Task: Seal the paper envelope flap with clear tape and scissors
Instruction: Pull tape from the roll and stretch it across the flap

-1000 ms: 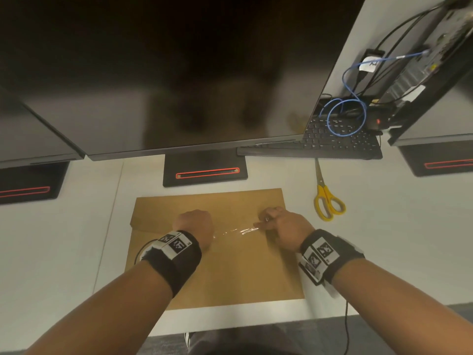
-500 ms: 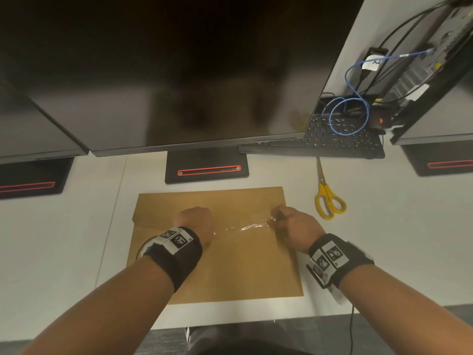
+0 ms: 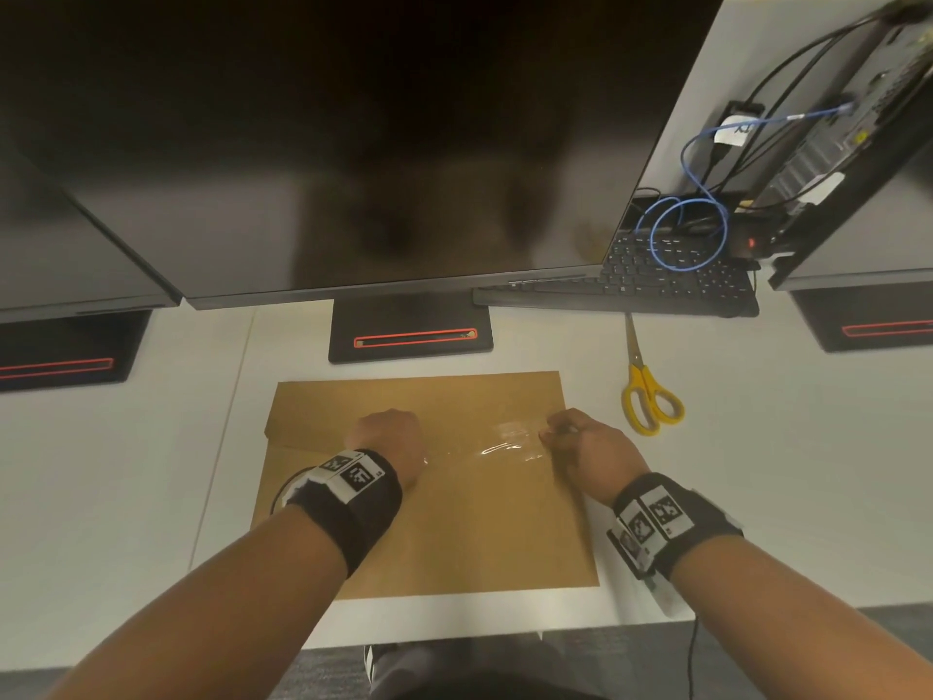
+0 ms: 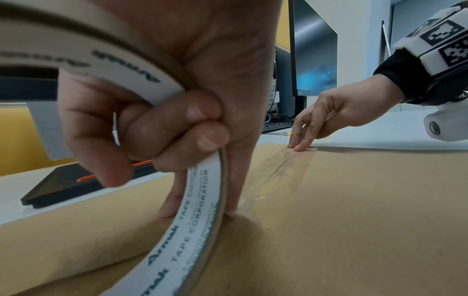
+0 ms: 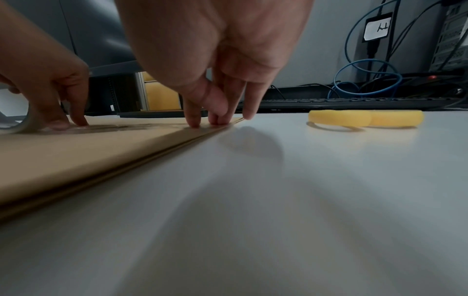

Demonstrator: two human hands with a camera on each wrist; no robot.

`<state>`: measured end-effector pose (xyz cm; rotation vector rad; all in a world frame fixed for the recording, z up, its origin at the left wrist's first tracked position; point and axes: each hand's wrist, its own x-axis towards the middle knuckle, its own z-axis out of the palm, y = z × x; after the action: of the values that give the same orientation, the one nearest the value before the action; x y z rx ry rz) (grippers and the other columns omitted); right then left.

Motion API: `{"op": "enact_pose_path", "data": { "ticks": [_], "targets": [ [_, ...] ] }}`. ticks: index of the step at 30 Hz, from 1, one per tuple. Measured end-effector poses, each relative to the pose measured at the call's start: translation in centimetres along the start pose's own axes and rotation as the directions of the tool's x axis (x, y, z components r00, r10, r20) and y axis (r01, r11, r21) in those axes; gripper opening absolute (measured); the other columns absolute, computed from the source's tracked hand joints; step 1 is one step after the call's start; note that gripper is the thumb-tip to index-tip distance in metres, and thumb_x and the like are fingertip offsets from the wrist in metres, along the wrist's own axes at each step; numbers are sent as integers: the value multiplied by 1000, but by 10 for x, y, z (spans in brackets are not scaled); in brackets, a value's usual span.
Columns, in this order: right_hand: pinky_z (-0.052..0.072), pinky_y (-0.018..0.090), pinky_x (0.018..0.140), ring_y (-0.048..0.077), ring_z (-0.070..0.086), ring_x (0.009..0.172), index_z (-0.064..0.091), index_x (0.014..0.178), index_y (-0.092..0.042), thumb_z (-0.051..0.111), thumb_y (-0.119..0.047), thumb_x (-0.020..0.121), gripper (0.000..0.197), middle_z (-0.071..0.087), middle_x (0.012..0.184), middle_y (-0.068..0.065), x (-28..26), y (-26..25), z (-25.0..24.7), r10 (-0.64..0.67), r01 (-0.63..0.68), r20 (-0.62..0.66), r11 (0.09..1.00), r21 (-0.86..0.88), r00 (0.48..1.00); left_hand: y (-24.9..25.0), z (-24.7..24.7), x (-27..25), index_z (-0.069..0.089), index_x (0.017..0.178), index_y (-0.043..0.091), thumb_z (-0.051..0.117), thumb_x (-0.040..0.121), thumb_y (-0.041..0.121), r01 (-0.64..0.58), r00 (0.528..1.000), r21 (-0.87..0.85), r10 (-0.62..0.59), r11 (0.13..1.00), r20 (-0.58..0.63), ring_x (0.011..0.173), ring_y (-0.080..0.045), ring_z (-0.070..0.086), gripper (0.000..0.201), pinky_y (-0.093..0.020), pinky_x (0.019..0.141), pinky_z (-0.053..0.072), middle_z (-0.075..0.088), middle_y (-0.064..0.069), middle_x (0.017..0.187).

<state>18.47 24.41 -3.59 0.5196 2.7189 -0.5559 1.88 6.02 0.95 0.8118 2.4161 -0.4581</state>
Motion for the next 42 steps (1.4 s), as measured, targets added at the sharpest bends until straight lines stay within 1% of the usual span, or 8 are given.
{"op": "enact_pose_path", "data": {
  "ticks": [11,14,19,22,26,32,37,42],
  "targets": [
    [52,36,81,26,57,99,62,105,-10,48,-23,89,25,54,110,6,17,-30,-7,116,-119,-76,992,-41,990,-2,1,-1,66,104,11,52,93,27,-7,1000,-66,8,998,11,95,-24,66,24,-28,71,46,68,-4,105],
    [50,39,84,29,53,96,58,109,-10,53,-10,84,26,50,113,11,23,-39,1,16,-27,-152,997,-66,988,0,4,-3,59,116,9,46,96,21,-12,999,-106,15,994,31,102,-25,63,27,-28,76,47,65,-6,113],
    [39,40,102,31,41,126,53,129,-25,53,0,79,55,42,137,12,27,-51,20,-174,174,-56,985,-7,983,6,21,-16,32,139,7,38,93,5,-25,998,-174,34,984,47,110,-29,57,47,-41,98,46,56,-11,123],
    [30,41,110,30,30,137,47,136,-28,48,-3,86,56,36,146,12,25,-49,23,-162,163,-25,986,21,986,4,39,-25,30,138,8,41,90,5,-41,998,-154,47,987,42,111,-30,58,50,-41,93,50,51,-11,127],
    [24,35,113,27,19,142,43,139,-29,40,-4,92,54,27,152,8,23,-47,19,-169,167,24,985,51,985,-5,62,-29,33,134,14,48,86,21,-48,994,-136,34,989,-102,96,-22,64,50,-36,82,55,66,-3,109],
    [22,38,117,26,17,144,38,142,-31,38,-3,93,57,24,154,6,20,-43,24,-188,187,4,981,59,982,2,60,-47,20,146,18,42,92,53,-52,975,35,59,998,-214,128,-28,38,68,-40,101,41,35,-10,141],
    [22,37,116,24,18,144,36,143,-30,40,-3,91,58,22,156,4,19,-40,23,-198,198,4,979,57,980,29,65,-32,-8,152,19,23,98,54,-335,921,109,349,936,-171,147,-28,-9,71,-52,116,-1,-18,-8,159],
    [16,28,116,18,17,145,34,145,-24,39,-3,92,57,20,158,0,16,-30,21,-203,199,21,973,119,979,40,76,-12,-5,153,21,0,92,62,-395,899,85,404,915,-172,148,-25,-2,73,-52,115,-3,-16,1,158]
  ]
}}
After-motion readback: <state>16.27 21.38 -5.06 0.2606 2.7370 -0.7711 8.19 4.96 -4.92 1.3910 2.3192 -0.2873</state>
